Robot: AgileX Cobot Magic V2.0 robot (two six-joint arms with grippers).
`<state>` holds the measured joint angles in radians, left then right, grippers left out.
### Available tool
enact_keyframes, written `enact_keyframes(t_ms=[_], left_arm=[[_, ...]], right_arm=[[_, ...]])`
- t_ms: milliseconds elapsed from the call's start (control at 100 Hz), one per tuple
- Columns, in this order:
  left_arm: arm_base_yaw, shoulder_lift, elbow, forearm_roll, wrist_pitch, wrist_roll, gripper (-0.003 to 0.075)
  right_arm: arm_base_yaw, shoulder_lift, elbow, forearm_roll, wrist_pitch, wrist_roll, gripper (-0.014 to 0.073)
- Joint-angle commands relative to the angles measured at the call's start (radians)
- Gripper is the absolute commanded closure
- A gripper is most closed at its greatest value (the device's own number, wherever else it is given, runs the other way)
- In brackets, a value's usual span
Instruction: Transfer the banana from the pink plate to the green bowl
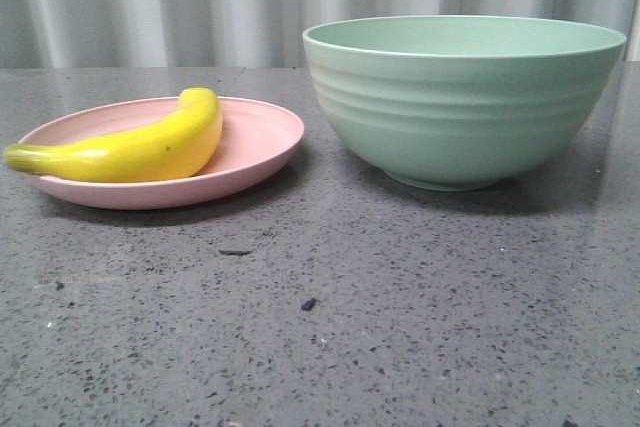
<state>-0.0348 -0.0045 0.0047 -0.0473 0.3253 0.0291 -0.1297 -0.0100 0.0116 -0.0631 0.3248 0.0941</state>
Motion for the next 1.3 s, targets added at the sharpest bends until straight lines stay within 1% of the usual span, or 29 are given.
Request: enact_keyframes(t_ms=[0, 840, 1040, 1290], left_arm=[[0.003, -0.028, 0.009, -0.004, -0.066, -0.007, 0.0741], [0.003, -0.028, 0.009, -0.004, -0.066, -0.007, 0.0741], [0.003, -0.028, 0.009, -0.004, -0.127, -0.007, 0.0741], [0.003, -0.028, 0.009, -0.004, -0.134, -0.007, 0.0741]], right_arm=[[-0.007, -0.019, 0.022, -0.015, -0.019, -0.001, 0.0661], [-0.007, -0.019, 0.022, -0.015, -0.019, -0.001, 0.0661], [-0.007, -0.019, 0.022, -0.015, -0.019, -0.001, 0.0661], [-0.007, -0.019, 0.022, -0.015, -0.060, -0.001, 0.0661]])
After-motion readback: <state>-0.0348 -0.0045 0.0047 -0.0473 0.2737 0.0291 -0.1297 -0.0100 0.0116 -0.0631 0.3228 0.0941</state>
